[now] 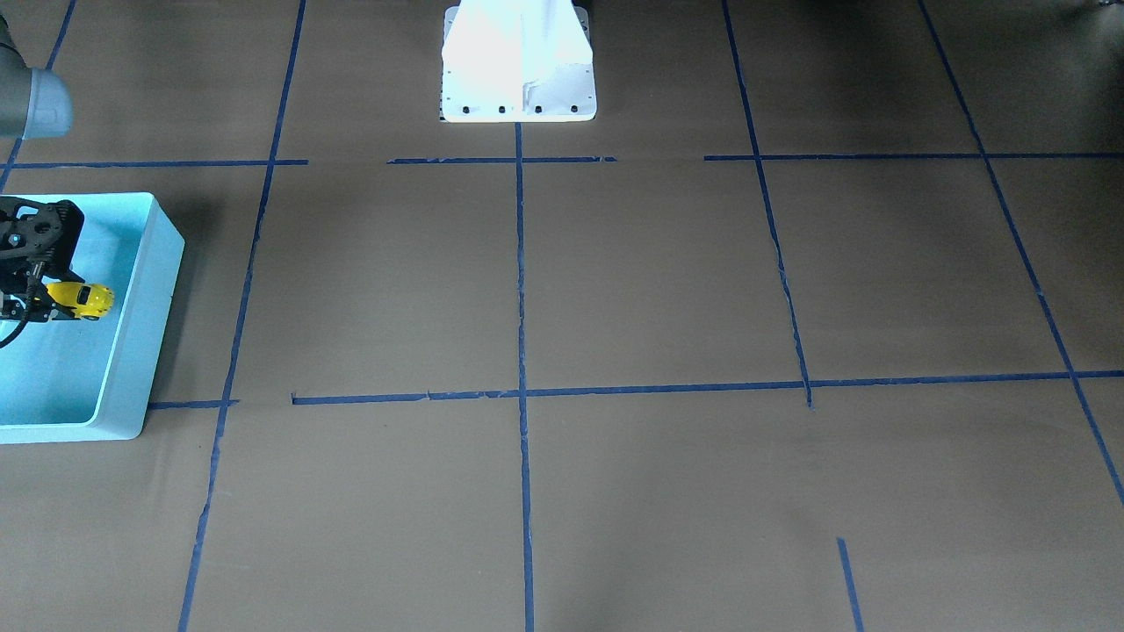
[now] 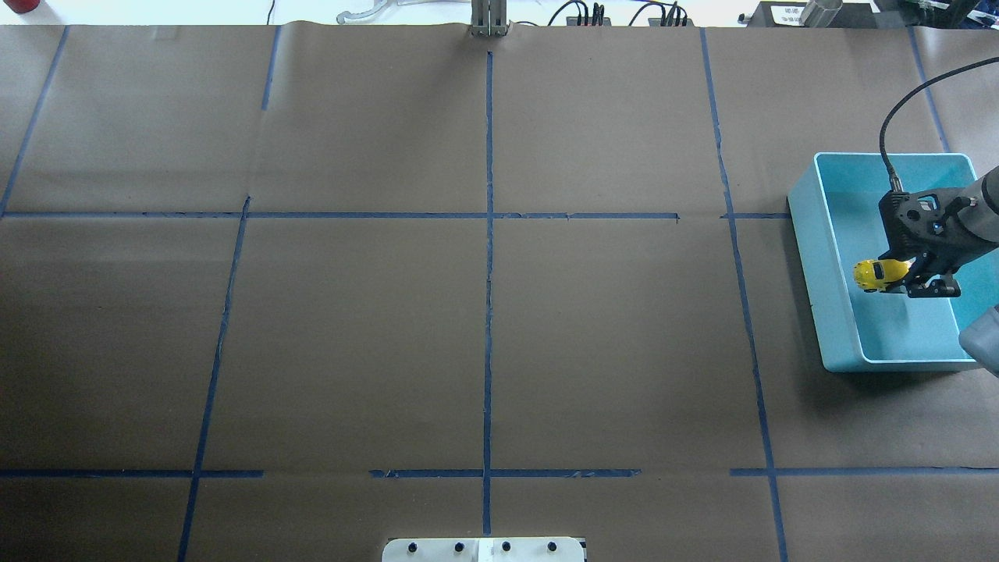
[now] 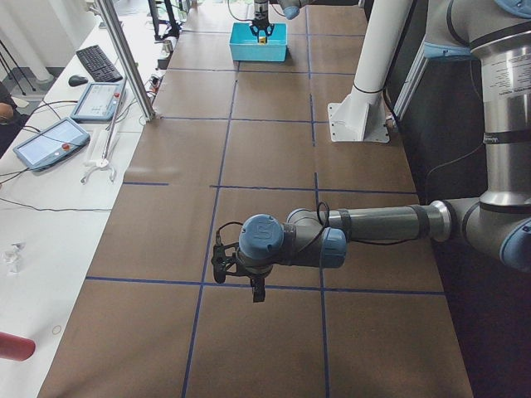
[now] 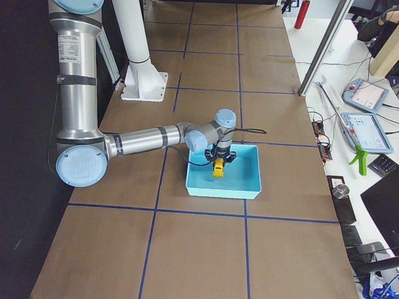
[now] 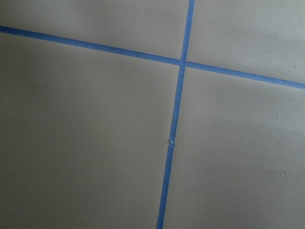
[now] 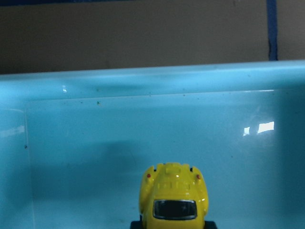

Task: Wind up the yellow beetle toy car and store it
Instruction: 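Lower the car into the blue bin and open the right gripper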

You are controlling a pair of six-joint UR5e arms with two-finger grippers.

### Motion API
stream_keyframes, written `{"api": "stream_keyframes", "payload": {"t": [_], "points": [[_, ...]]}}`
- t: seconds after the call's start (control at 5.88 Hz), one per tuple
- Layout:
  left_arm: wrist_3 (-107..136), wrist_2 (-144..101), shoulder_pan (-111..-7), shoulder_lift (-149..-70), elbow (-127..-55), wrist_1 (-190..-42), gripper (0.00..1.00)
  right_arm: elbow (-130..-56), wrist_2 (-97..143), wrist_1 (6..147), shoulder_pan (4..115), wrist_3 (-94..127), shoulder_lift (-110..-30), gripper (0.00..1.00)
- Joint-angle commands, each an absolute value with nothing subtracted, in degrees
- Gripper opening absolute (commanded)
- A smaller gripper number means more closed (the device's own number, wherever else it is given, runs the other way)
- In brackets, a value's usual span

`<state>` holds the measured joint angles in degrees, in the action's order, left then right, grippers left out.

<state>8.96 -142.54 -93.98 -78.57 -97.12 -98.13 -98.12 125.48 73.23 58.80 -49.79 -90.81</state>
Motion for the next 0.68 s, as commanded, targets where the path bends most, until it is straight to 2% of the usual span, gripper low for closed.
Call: {"api": "stream_keyframes", "payload": {"t": [0.0, 0.34, 0.51], "points": [[9.0, -142.5, -94.0, -78.5, -97.1, -98.1, 1.0, -96.2, 125.2, 73.1, 58.3, -50.0, -90.3, 0.0], [9.0, -142.5, -94.0, -78.6, -97.3, -98.1, 1.0, -95.0, 123.8, 73.1, 58.3, -50.0, -89.8, 0.01], [9.0, -142.5, -94.0, -78.6, -97.4, -98.1, 1.0, -95.0, 123.8, 73.1, 58.3, -49.7, -89.7, 0.13]]}}
